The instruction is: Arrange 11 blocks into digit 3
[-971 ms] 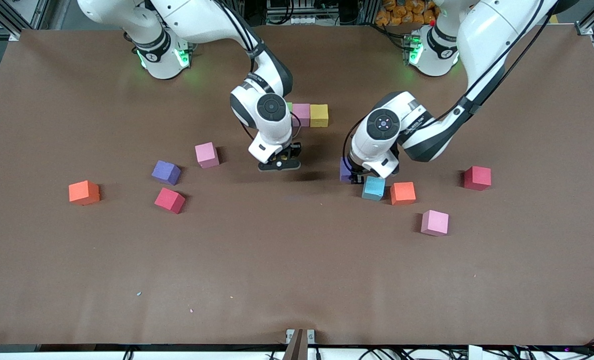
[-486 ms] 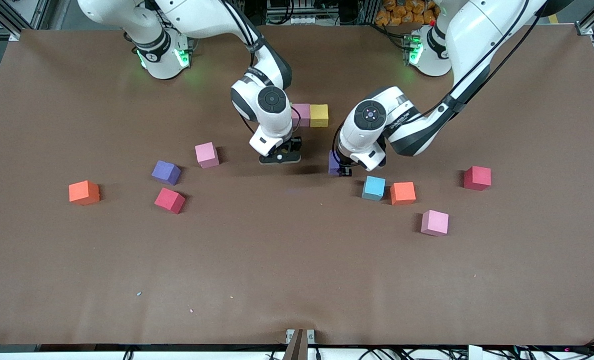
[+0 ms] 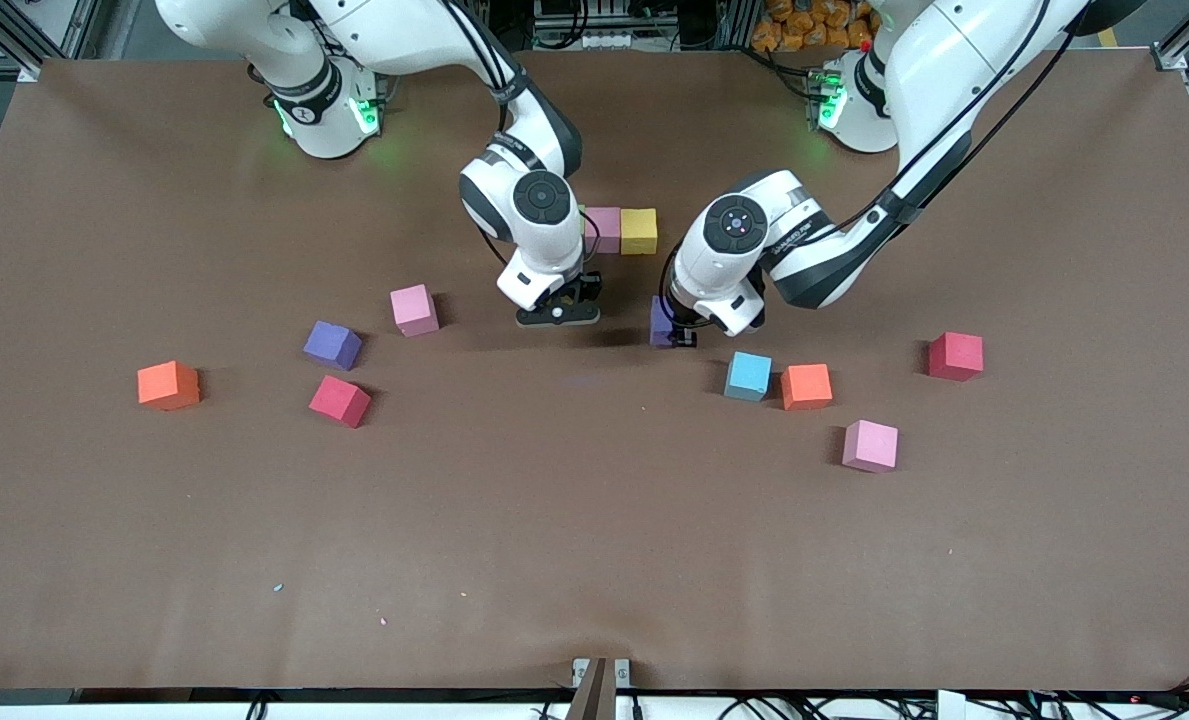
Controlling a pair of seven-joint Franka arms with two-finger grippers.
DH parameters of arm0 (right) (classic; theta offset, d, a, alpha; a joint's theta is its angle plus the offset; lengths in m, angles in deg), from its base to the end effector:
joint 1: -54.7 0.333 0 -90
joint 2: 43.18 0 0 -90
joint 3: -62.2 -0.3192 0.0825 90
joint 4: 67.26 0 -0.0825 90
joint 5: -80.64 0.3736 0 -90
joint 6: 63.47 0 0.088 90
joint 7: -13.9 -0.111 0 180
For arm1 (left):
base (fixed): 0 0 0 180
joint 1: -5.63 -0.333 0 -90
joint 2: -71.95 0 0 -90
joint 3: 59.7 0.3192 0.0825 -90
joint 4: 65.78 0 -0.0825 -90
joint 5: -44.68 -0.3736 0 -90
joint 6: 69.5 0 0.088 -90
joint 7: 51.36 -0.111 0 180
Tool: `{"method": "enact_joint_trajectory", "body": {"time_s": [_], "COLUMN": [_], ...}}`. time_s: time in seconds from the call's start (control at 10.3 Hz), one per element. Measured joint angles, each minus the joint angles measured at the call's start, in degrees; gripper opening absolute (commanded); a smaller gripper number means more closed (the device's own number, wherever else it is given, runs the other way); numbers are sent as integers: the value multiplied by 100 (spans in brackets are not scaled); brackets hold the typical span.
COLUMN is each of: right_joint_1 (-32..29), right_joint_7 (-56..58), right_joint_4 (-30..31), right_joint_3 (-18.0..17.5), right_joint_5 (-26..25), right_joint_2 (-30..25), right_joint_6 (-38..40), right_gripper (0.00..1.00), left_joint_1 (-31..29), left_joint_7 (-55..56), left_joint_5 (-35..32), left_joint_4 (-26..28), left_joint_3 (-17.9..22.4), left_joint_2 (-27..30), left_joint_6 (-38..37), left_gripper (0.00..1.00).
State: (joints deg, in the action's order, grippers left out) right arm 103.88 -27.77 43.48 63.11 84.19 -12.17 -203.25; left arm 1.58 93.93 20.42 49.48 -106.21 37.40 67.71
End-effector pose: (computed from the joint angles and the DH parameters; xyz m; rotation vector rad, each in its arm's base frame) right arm 0.4091 0.4597 0.2078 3.1367 0.1088 -0.0723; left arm 0.4530 -0.3860 0.2412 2.2146 2.2071 -0.2217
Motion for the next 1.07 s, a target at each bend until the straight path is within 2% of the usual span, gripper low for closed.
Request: {"method": "enact_joint_trajectory", "body": {"time_s": [0.39, 0.68, 0.87, 1.07], "right_joint_1": [28, -50, -407, -1006], "right_joint_7": [-2, -1, 317, 1185], "right_joint_4": [-4, -54, -61, -52], "right_joint_3": [-11, 47, 72, 99], "right_joint_5": [0, 0, -1, -2], "right_joint_2": [-61, -558, -955, -1071], "right_joint_6": [-5, 444, 809, 1186], "right_gripper": [100, 100, 100, 100], "left_joint_1": [41, 126, 262, 372], "left_joint_7": [0, 32, 252, 632], "left_joint_5": [0, 0, 0, -1], "left_joint_4": [5, 8, 10, 10], "left_joint_3": [0, 0, 1, 4], "left_joint_2": [-28, -29, -32, -50], "left_joint_6": [7, 7, 20, 154], "left_gripper": [0, 0, 0, 0]}}
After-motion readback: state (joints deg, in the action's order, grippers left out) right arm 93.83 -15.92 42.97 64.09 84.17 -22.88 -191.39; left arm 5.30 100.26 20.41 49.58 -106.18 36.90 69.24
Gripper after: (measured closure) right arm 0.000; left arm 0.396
